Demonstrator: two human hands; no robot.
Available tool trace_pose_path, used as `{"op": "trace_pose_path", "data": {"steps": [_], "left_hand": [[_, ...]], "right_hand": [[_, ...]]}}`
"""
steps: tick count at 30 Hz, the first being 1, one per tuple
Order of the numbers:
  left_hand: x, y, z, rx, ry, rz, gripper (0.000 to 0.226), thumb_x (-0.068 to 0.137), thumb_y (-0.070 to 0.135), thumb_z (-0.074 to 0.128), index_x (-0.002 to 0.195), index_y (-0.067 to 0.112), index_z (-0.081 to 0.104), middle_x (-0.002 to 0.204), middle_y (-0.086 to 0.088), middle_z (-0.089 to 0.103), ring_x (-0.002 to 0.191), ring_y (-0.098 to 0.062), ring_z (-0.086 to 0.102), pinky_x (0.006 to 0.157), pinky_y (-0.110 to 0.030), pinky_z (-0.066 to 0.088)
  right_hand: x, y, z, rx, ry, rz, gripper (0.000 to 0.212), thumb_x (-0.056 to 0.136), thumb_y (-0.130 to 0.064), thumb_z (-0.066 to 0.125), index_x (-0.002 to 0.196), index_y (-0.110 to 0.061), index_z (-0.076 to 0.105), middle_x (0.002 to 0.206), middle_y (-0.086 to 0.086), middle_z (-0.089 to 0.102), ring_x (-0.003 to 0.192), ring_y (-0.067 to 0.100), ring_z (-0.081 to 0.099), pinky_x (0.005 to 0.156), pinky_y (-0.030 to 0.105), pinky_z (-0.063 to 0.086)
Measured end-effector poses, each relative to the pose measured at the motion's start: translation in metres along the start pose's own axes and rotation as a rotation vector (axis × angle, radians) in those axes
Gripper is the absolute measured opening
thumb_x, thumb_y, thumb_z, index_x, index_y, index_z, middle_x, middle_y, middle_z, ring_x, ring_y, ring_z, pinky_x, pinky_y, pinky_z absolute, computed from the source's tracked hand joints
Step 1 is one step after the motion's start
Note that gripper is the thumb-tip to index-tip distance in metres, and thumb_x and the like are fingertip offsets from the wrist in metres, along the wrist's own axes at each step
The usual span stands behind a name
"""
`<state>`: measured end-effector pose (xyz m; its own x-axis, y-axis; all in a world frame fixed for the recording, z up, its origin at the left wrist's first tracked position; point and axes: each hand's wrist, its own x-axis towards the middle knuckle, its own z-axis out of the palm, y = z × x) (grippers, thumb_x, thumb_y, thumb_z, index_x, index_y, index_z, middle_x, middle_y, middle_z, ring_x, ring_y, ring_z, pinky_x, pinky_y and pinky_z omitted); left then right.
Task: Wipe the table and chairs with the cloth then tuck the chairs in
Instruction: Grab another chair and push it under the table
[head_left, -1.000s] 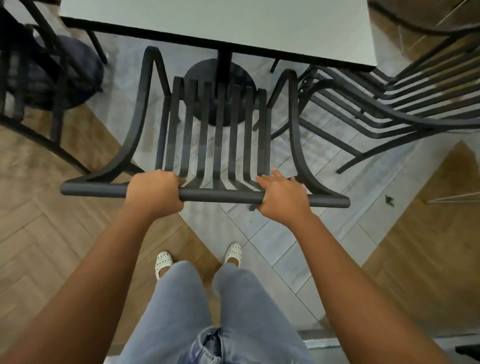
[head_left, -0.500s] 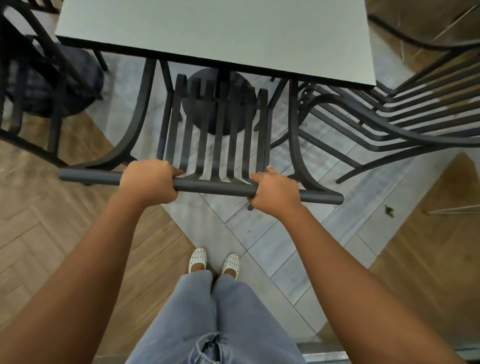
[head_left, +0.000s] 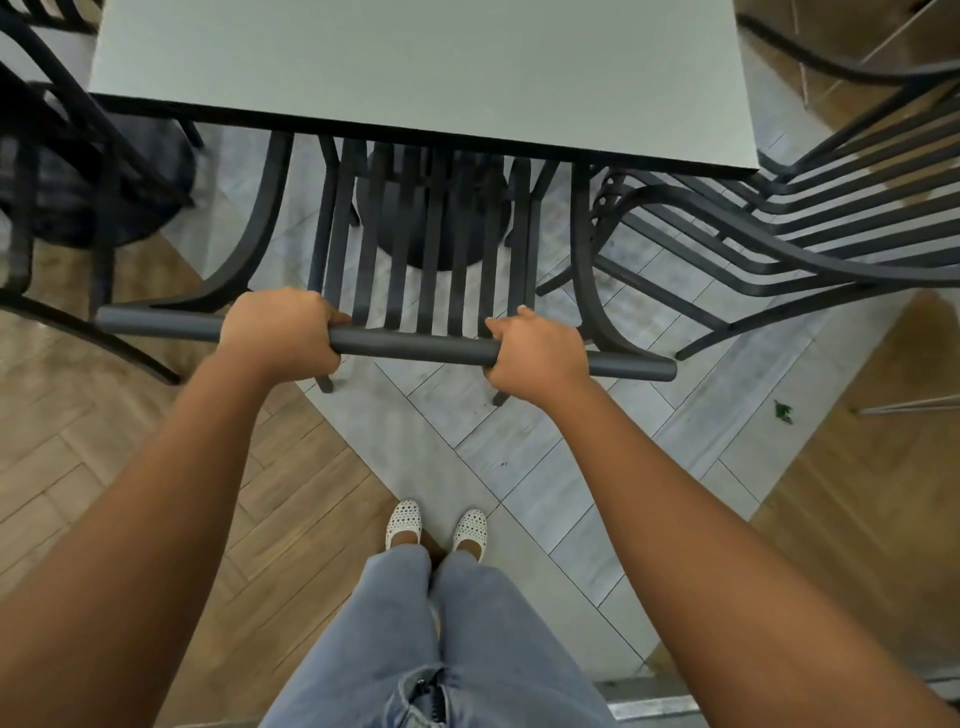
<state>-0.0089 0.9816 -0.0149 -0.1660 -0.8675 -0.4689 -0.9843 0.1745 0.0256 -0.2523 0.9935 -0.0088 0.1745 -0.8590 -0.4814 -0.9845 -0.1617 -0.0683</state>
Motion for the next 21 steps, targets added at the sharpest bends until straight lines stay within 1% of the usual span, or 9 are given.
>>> {"op": "trace_pose_path", "data": {"steps": [2, 4, 6, 10, 14, 17, 18, 20, 21], "left_hand": [[0.007, -0.001, -0.003, -0.008, 0.01, -0.007, 0.041, 0.075, 0.02, 0.054, 0.111, 0.037, 0.066, 0.066, 0.006, 0.058, 0.06, -0.014, 0.054, 0.054, -0.025, 0.042], [0.013, -0.001, -0.005, -0.021, 0.018, -0.012, 0.044, 0.075, 0.021, 0.054, 0.114, 0.038, 0.064, 0.066, 0.007, 0.057, 0.06, -0.014, 0.054, 0.054, -0.026, 0.043], [0.014, -0.001, -0.006, -0.028, 0.016, -0.012, 0.045, 0.076, 0.021, 0.054, 0.116, 0.039, 0.063, 0.066, 0.007, 0.057, 0.06, -0.014, 0.054, 0.055, -0.026, 0.044], [0.013, 0.003, -0.009, -0.025, 0.015, -0.021, 0.045, 0.077, 0.022, 0.054, 0.119, 0.038, 0.061, 0.069, 0.006, 0.057, 0.063, -0.015, 0.054, 0.056, -0.027, 0.042], [0.013, 0.007, -0.012, -0.032, 0.015, -0.021, 0.047, 0.078, 0.019, 0.053, 0.121, 0.039, 0.06, 0.075, 0.005, 0.06, 0.067, -0.015, 0.055, 0.056, -0.027, 0.04], [0.012, 0.008, -0.009, -0.042, 0.031, -0.011, 0.044, 0.081, 0.022, 0.056, 0.122, 0.039, 0.058, 0.08, 0.004, 0.062, 0.072, -0.015, 0.055, 0.059, -0.028, 0.039], [0.012, 0.009, -0.009, -0.044, 0.031, -0.012, 0.043, 0.082, 0.026, 0.059, 0.123, 0.038, 0.057, 0.083, 0.003, 0.062, 0.075, -0.016, 0.055, 0.062, -0.029, 0.04], [0.012, 0.013, -0.007, -0.052, -0.001, -0.039, 0.048, 0.079, 0.035, 0.068, 0.126, 0.033, 0.056, 0.095, 0.001, 0.062, 0.087, -0.019, 0.056, 0.074, -0.035, 0.046], [0.012, 0.016, -0.008, -0.057, -0.024, -0.055, 0.056, 0.076, 0.039, 0.072, 0.128, 0.029, 0.053, 0.109, -0.003, 0.059, 0.098, -0.023, 0.055, 0.085, -0.041, 0.045]], "right_hand": [[0.008, 0.001, -0.003, 0.01, 0.005, 0.007, 0.037, 0.085, -0.029, 0.055, 0.121, -0.024, 0.055, 0.121, 0.006, 0.055, 0.096, 0.024, 0.06, 0.069, 0.03, 0.041], [0.013, 0.003, -0.006, 0.002, 0.003, 0.011, 0.042, 0.086, -0.03, 0.055, 0.127, -0.025, 0.053, 0.129, 0.009, 0.052, 0.099, 0.025, 0.06, 0.07, 0.031, 0.04], [0.016, 0.005, -0.006, -0.012, 0.003, 0.002, 0.044, 0.086, -0.031, 0.055, 0.129, -0.026, 0.052, 0.13, 0.008, 0.052, 0.099, 0.025, 0.061, 0.071, 0.03, 0.042], [0.019, 0.007, -0.003, -0.029, 0.03, -0.03, 0.043, 0.084, -0.033, 0.055, 0.127, -0.027, 0.054, 0.113, 0.002, 0.058, 0.089, 0.022, 0.06, 0.062, 0.028, 0.039], [0.02, 0.012, 0.0, -0.04, 0.075, -0.044, 0.039, 0.084, -0.033, 0.056, 0.122, -0.027, 0.057, 0.103, 0.0, 0.06, 0.086, 0.021, 0.06, 0.061, 0.028, 0.04], [0.019, 0.013, 0.007, -0.012, 0.156, -0.055, 0.036, 0.084, -0.032, 0.056, 0.119, -0.027, 0.06, 0.102, -0.002, 0.065, 0.09, 0.019, 0.061, 0.066, 0.028, 0.045], [0.018, 0.013, 0.009, 0.001, 0.188, -0.052, 0.035, 0.084, -0.032, 0.056, 0.118, -0.027, 0.06, 0.102, -0.003, 0.065, 0.091, 0.019, 0.06, 0.069, 0.029, 0.045], [0.018, 0.016, 0.013, 0.011, 0.244, -0.058, 0.035, 0.085, -0.033, 0.056, 0.118, -0.025, 0.059, 0.106, -0.003, 0.064, 0.098, 0.018, 0.058, 0.08, 0.031, 0.039], [0.017, 0.017, 0.015, 0.011, 0.272, -0.062, 0.036, 0.086, -0.034, 0.056, 0.12, -0.024, 0.058, 0.109, -0.004, 0.063, 0.103, 0.018, 0.056, 0.089, 0.033, 0.036]]}}
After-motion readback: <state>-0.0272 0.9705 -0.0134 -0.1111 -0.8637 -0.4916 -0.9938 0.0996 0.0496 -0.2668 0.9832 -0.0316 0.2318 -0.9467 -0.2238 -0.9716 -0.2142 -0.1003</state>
